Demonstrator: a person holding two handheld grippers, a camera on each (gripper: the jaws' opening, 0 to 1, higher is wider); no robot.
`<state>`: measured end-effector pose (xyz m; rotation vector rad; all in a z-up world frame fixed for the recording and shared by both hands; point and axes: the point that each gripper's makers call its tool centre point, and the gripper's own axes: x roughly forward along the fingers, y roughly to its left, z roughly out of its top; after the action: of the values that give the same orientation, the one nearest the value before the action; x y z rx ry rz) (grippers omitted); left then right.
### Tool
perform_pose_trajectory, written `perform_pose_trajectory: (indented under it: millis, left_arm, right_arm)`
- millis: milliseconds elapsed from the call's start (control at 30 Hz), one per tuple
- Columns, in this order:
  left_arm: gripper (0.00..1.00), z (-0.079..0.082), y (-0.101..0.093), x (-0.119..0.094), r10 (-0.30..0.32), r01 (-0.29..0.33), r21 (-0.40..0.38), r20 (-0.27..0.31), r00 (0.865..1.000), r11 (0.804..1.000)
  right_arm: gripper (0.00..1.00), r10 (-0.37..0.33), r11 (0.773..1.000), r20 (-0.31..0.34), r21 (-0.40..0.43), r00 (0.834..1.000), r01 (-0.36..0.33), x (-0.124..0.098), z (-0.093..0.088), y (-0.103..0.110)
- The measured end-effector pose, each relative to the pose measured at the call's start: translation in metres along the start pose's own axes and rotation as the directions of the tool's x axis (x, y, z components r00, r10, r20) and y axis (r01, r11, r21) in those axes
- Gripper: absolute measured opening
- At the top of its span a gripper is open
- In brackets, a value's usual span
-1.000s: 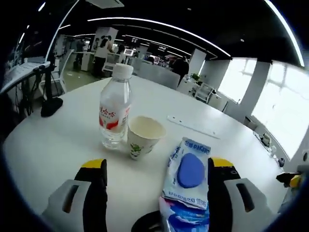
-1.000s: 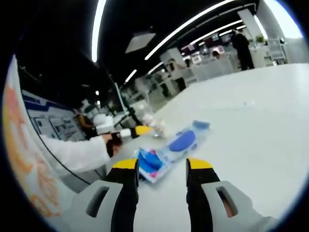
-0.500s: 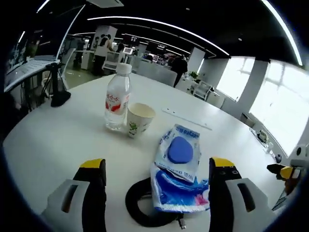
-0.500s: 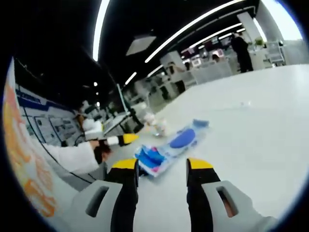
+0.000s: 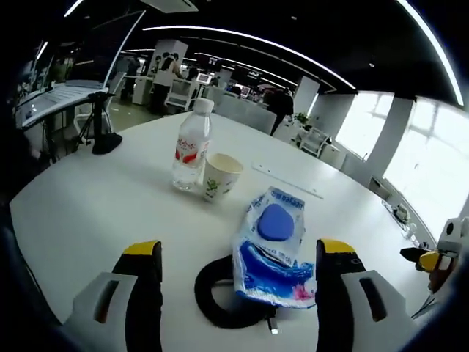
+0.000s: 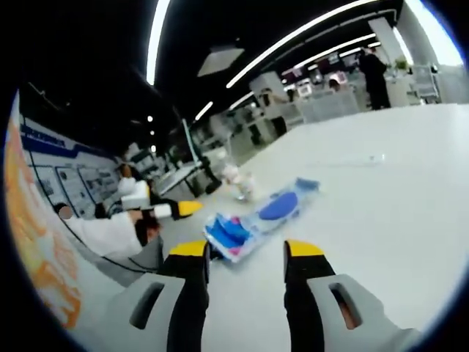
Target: Arrange the tabletop items into an orderly group along one side of the table until the central work area is clear of visible clutter.
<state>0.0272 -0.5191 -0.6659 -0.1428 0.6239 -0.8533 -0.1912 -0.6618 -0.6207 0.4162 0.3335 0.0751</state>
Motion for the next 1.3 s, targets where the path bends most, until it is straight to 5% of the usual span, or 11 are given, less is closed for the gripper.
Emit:
perform_pose_trajectory:
  millis: [333, 600, 1033, 1233, 1300]
  left_arm:
    - [0.86, -0.005, -0.017, -0.002, -0.035, 0.035, 0.013, 0.002, 0.999, 0.999]
    - [0.82, 0.004, -0.033, -0.005, -0.081, 0.082, -0.044, 0.041, 0.996, 0.996]
    - [0.71, 0.008, -0.062, -0.004, -0.156, 0.157, -0.103, 0.019, 0.988, 0.982]
    - [0.69, 0.016, -0.084, 0.01, -0.199, 0.2, -0.158, 0.019, 0.98, 0.967]
    - [0.68, 0.01, -0.088, 0.016, -0.198, 0.191, -0.188, -0.021, 0.98, 0.964]
  right_arm:
    - [0.44, -0.023, 0.997, -0.077, -0.08, 0.997, 0.017, -0.004, 0.048, -0.036]
    - [0.45, -0.003, 0.962, -0.18, -0.268, 0.984, -0.046, 0.007, 0.086, -0.059]
    - [0.44, -0.039, 0.925, -0.253, -0.374, 0.967, -0.06, 0.028, 0.112, -0.094]
    - [0.43, 0.003, 0.936, -0.246, -0.341, 0.969, -0.089, 0.046, 0.118, -0.105]
    - [0.41, -0.035, 0.948, -0.266, -0.315, 0.963, -0.052, 0.054, 0.115, -0.12]
